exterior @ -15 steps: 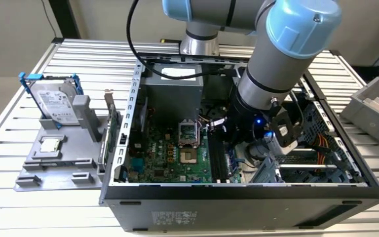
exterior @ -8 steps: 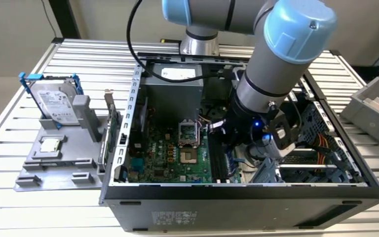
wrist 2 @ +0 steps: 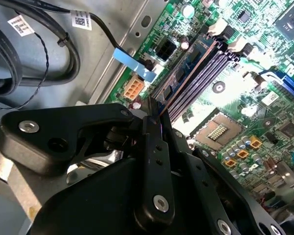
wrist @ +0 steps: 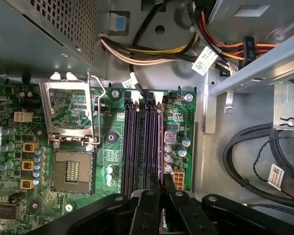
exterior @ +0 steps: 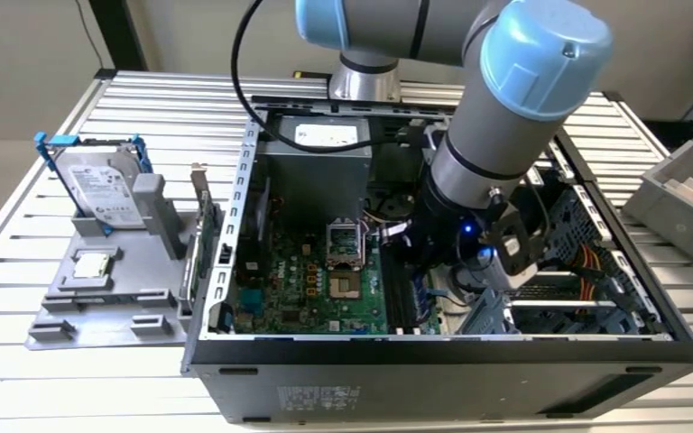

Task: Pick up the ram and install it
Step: 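Insert the ram into the slot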

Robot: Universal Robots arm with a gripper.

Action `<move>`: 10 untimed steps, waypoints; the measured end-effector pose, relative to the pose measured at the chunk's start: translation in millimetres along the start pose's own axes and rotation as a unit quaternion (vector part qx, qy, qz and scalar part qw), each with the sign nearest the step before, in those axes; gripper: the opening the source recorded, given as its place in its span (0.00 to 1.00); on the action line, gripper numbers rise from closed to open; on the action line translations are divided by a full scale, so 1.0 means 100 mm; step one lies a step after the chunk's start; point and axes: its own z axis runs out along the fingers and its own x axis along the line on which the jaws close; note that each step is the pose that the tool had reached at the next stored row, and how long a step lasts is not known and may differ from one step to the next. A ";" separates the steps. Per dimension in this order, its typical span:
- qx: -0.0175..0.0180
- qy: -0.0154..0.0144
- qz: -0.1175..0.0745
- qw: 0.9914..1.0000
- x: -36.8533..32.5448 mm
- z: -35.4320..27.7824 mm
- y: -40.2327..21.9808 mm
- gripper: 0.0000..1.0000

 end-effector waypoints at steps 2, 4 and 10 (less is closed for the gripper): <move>0.000 0.002 0.000 1.000 0.000 0.005 -0.003 0.00; 0.000 0.003 0.000 1.000 0.000 0.013 -0.003 0.00; 0.000 0.006 0.003 1.000 -0.002 0.040 -0.006 0.00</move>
